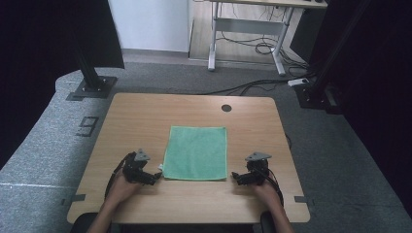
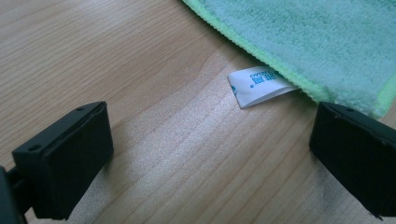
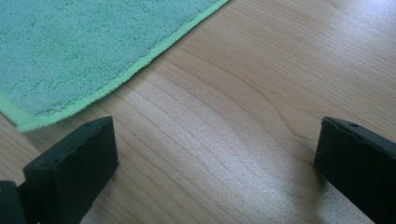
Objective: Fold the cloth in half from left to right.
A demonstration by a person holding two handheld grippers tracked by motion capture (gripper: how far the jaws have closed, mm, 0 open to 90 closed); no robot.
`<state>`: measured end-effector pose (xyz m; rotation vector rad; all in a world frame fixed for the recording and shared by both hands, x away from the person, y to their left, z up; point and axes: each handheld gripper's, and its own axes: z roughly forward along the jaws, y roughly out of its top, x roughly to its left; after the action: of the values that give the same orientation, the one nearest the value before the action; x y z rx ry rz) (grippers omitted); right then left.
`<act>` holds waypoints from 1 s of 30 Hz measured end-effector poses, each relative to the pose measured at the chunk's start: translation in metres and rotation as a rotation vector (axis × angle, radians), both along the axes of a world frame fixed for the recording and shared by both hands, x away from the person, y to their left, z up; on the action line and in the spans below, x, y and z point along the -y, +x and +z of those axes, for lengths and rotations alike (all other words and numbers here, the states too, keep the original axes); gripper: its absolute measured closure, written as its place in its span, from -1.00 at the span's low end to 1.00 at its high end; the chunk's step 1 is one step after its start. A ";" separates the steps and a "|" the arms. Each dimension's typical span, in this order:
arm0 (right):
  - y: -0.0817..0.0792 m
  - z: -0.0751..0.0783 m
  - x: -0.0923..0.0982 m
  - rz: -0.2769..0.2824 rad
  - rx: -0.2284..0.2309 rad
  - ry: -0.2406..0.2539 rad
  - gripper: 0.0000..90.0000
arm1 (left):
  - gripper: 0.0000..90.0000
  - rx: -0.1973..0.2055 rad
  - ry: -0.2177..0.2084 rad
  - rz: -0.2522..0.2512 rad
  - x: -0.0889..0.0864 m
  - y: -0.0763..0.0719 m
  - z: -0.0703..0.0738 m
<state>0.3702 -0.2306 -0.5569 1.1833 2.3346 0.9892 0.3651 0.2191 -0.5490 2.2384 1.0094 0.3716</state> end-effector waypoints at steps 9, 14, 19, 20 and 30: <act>0.001 0.000 0.000 -0.001 -0.001 0.002 -1.00 | -1.00 -0.001 -0.001 -0.005 0.000 0.001 0.000; 0.001 0.001 0.000 0.007 -0.007 -0.003 -1.00 | -1.00 -0.009 0.014 0.004 -0.001 0.006 0.002; 0.001 0.004 0.000 0.011 -0.014 0.009 -1.00 | -1.00 0.018 0.000 0.018 -0.001 0.012 0.013; 0.001 0.005 0.000 0.011 -0.010 0.009 -1.00 | -1.00 0.030 -0.010 0.023 0.000 0.014 0.017; -0.001 0.023 -0.011 0.016 0.021 0.065 -1.00 | -1.00 0.071 -0.025 0.043 0.019 0.038 0.032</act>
<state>0.3688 -0.2195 -0.5337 1.1743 2.3156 1.0855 0.4027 0.2003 -0.5174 2.1683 1.0209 0.4516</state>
